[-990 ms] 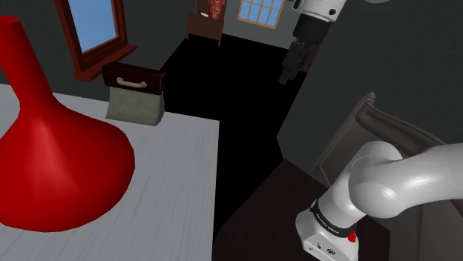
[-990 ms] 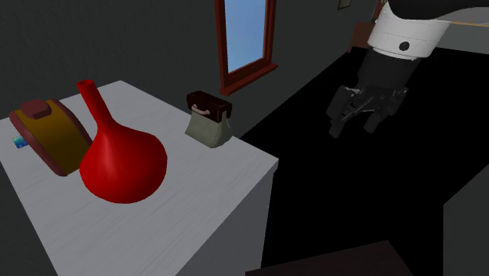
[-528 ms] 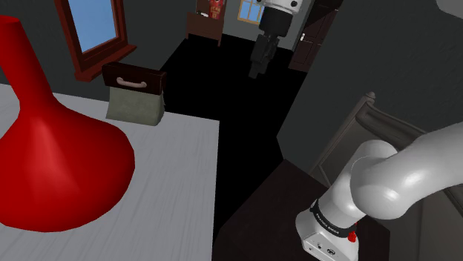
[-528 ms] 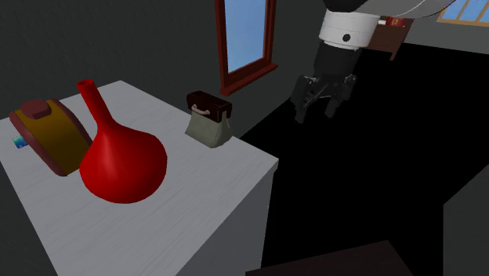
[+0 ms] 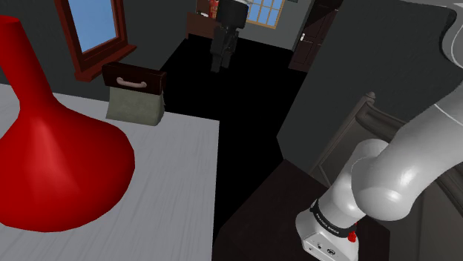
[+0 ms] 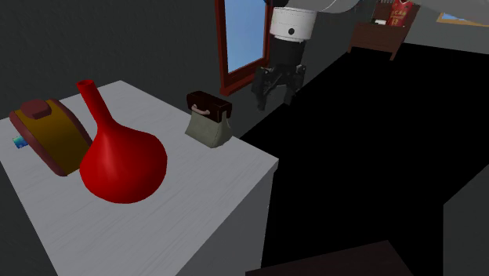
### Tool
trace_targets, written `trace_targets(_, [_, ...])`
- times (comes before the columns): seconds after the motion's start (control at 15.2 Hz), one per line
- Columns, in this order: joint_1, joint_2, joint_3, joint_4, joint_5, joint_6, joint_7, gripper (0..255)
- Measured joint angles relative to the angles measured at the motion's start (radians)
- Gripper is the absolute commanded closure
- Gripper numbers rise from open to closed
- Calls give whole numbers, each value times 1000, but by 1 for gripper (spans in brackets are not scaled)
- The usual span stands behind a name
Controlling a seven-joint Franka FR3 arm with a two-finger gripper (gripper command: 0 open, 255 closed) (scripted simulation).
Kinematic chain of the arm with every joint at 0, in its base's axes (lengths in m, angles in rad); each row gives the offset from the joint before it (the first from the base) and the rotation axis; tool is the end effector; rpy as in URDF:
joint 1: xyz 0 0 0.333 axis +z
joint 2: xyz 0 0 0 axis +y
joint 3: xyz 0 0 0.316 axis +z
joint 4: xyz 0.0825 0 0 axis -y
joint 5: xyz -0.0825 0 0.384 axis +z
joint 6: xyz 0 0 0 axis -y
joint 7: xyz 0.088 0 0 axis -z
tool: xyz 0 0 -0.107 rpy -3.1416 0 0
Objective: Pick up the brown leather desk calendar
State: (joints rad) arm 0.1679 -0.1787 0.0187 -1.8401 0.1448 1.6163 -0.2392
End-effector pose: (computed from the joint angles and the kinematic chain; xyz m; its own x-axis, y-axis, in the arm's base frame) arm 0.4866 0.1077 0.5962 0.9145 0.4044 -0.0110 0.3986 -0.9053 -0.1472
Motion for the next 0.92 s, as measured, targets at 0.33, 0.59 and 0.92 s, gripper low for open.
trace_targets(0.33, [38,179,36,194,11,-29,-25,0])
trace_targets(0.59, [67,342,65,393,9,-77,-43,0])
trace_targets(0.92, [90,444,85,500,4,-89,-51,0])
